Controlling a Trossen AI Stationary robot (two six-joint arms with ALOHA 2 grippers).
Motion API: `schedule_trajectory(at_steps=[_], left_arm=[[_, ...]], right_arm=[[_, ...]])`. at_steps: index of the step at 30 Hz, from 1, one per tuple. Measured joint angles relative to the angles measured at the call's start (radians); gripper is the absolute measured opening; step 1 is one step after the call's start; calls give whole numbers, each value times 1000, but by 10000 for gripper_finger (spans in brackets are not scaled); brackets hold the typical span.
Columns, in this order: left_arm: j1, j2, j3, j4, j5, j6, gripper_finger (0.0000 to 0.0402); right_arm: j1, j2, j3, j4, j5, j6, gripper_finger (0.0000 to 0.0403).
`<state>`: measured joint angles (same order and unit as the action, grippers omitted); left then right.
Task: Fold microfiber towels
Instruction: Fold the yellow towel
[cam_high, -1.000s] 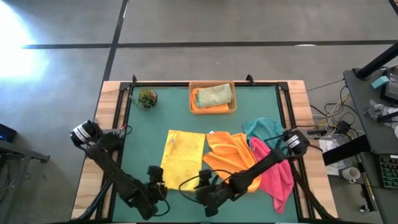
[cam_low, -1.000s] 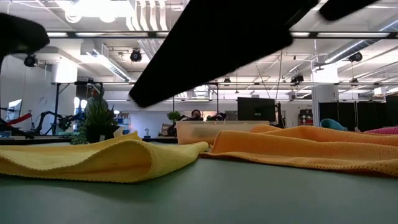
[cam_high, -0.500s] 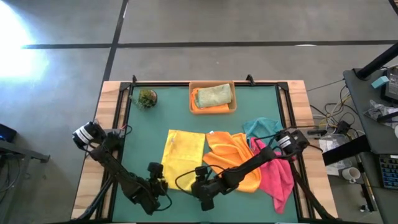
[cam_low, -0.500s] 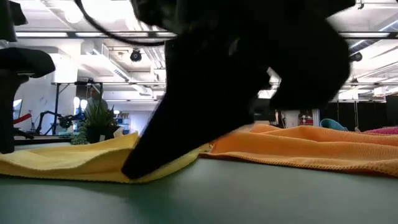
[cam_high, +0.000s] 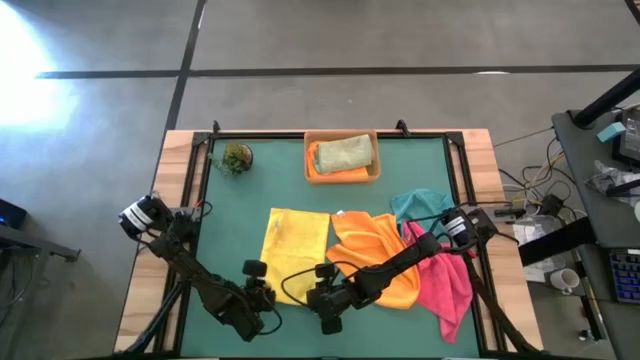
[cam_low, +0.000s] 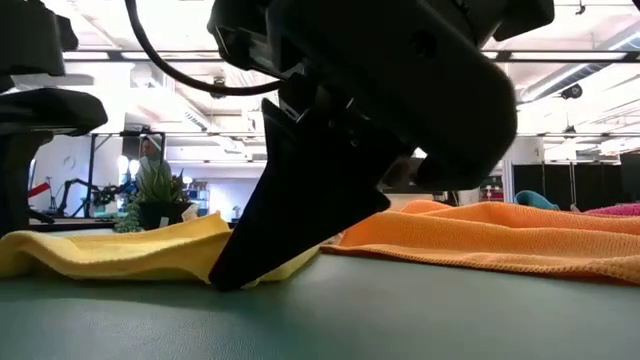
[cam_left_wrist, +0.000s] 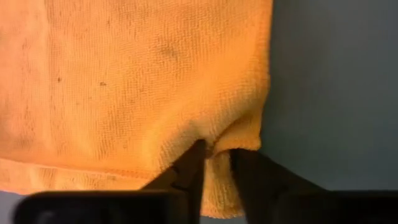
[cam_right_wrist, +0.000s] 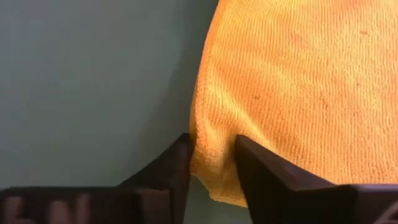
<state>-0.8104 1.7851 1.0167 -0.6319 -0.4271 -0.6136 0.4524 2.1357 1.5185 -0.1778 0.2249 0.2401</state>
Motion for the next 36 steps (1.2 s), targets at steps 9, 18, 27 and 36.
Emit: schedule_trajectory(at_steps=[9, 18, 27, 36], left_arm=[[1, 0, 15, -6, 63, -2, 9], [-1, -48, 91, 0, 220, -10, 1], [-2, -67, 208, 36, 433, -84, 0], [19, -69, 254, -183, 316, -108, 0]], right_arm=[[-3, -15, -1, -14, -43, 97, 13], [22, -49, -2, -11, -126, 220, 11], [46, -120, -2, 5, -255, 420, 11], [31, -153, -2, -25, -113, 468, 11]])
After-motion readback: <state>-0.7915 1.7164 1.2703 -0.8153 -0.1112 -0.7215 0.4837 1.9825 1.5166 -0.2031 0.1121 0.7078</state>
